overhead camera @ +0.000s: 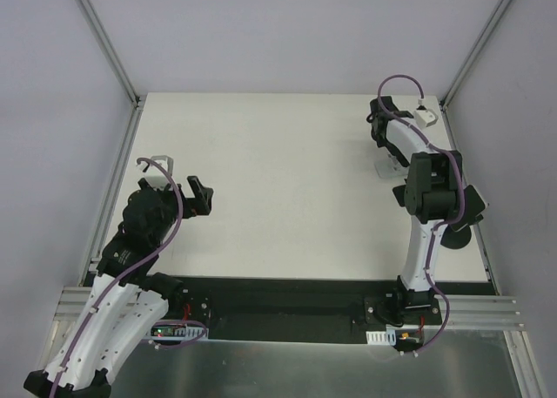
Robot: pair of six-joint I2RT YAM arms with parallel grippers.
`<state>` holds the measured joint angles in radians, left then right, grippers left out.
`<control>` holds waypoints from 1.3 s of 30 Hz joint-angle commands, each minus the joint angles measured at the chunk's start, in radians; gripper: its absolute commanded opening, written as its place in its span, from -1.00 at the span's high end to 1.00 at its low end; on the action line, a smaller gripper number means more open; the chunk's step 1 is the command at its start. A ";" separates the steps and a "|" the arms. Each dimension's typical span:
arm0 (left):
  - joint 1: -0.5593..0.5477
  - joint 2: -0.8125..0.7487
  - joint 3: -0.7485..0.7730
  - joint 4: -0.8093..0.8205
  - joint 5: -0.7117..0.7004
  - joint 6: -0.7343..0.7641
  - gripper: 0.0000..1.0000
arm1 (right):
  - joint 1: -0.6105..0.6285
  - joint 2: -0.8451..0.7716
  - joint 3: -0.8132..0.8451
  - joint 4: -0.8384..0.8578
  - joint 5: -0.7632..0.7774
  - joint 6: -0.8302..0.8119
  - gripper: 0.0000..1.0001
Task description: Place the phone on the phone stand
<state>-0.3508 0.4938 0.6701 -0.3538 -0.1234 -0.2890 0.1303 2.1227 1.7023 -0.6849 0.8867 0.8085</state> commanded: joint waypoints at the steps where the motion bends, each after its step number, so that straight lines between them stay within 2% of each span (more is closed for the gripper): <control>1: 0.015 0.015 -0.014 0.039 -0.002 -0.012 -0.99 | 0.000 -0.144 -0.018 0.067 0.038 -0.160 -0.93; 9: 0.016 0.078 0.002 -0.008 -0.076 -0.056 -0.98 | 0.006 -0.309 -0.091 0.136 0.093 -0.330 -0.93; 12: 0.016 0.112 0.020 -0.079 -0.120 -0.146 -0.98 | 0.023 -0.378 -0.134 0.230 0.100 -0.434 -0.93; 14: 0.026 0.152 0.026 -0.149 -0.160 -0.260 -0.98 | 0.046 -0.423 -0.151 0.251 0.106 -0.485 -0.93; 15: 0.033 0.169 0.029 -0.174 -0.160 -0.301 -0.98 | 0.092 -0.440 -0.159 0.302 0.081 -0.587 -0.93; 17: 0.085 0.233 0.034 -0.230 -0.107 -0.404 -0.98 | 0.156 -0.489 -0.190 0.337 0.035 -0.661 -0.93; 19: 0.149 0.320 0.066 -0.275 -0.059 -0.475 -0.98 | 0.285 -0.536 -0.237 0.367 -0.075 -0.727 -0.93; 23: 0.399 0.433 0.143 -0.364 0.048 -0.552 -0.98 | 0.550 -0.598 -0.366 0.415 -0.181 -0.717 -0.93; 24: 0.435 0.454 0.175 -0.394 0.045 -0.559 -0.98 | 0.648 -0.604 -0.391 0.439 -0.231 -0.698 -0.93; 26: 0.542 0.523 0.236 -0.427 0.030 -0.566 -0.98 | 0.738 -0.600 -0.441 0.450 -0.291 -0.649 -0.93; 27: 0.567 0.549 0.256 -0.436 -0.014 -0.526 -0.98 | 0.818 -0.583 -0.449 0.446 -0.343 -0.641 -0.93; 30: 0.637 0.630 0.316 -0.448 -0.094 -0.486 -0.98 | 0.958 -0.550 -0.443 0.410 -0.376 -0.631 -0.93; 31: 0.660 0.659 0.313 -0.445 -0.158 -0.501 -0.98 | 0.985 -0.549 -0.443 0.401 -0.373 -0.632 -0.93; 32: 0.703 0.678 0.307 -0.442 -0.162 -0.516 -0.98 | 1.008 -0.555 -0.447 0.392 -0.368 -0.628 -0.93; 33: 0.798 0.702 0.307 -0.444 -0.138 -0.539 -0.98 | 1.035 -0.581 -0.467 0.392 -0.367 -0.620 -0.93; 34: 0.847 0.748 0.306 -0.444 -0.055 -0.556 -0.98 | 1.040 -0.599 -0.489 0.400 -0.371 -0.611 -0.93; 36: 0.938 0.790 0.280 -0.413 -0.007 -0.610 -0.98 | 1.040 -0.677 -0.567 0.447 -0.391 -0.594 -0.93; 39: 0.983 0.871 0.252 -0.305 0.004 -0.605 -0.98 | 1.040 -0.791 -0.639 0.496 -0.367 -0.601 -0.93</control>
<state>0.5755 1.2968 0.9531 -0.7261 -0.1631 -0.8452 1.1885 1.5055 1.1332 -0.2562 0.5045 0.1829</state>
